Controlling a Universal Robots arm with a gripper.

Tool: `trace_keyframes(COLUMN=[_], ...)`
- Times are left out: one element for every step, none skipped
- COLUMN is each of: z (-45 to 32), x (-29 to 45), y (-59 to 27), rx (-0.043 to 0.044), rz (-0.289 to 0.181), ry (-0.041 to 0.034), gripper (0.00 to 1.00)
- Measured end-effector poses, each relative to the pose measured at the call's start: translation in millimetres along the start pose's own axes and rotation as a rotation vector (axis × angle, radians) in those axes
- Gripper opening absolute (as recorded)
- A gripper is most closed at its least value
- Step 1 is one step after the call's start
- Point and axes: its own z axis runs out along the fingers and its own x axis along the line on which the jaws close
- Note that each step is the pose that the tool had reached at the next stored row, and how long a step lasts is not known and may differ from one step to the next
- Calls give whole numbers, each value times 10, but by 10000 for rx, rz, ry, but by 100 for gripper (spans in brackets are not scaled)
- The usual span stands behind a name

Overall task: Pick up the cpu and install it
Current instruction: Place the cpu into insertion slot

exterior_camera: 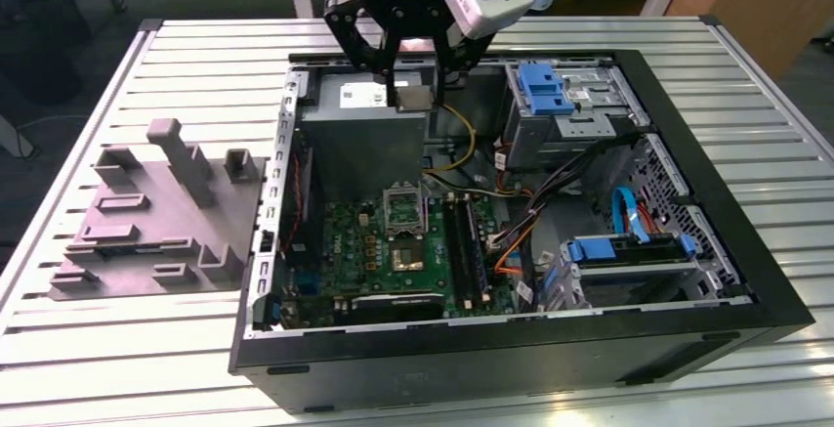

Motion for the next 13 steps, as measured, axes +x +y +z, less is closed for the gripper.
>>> trace_keyframes(z=[0, 0, 0, 0, 2, 10, 26, 44, 61, 78, 96, 114, 134], x=[0, 0, 0, 0, 0, -1, 0, 1, 3, 4, 6, 9, 10], y=[0, 0, 0, 0, -4, -12, -24, -36, -47, -58, -66, -72, -76], rx=[0, 0, 0, 0, -2, -3, -1, -1, -1, 0, 1, 1, 0], rz=[0, 0, 0, 0, -1, -3, -2, -1, -1, -1, 0, 1, 1], ry=[0, 0, 0, 0, -1, 0, 8, 17, 24, 30, 34, 36, 35], gripper=[47, 47, 47, 47, 47, 47, 47, 47, 47, 47, 47, 47, 47])
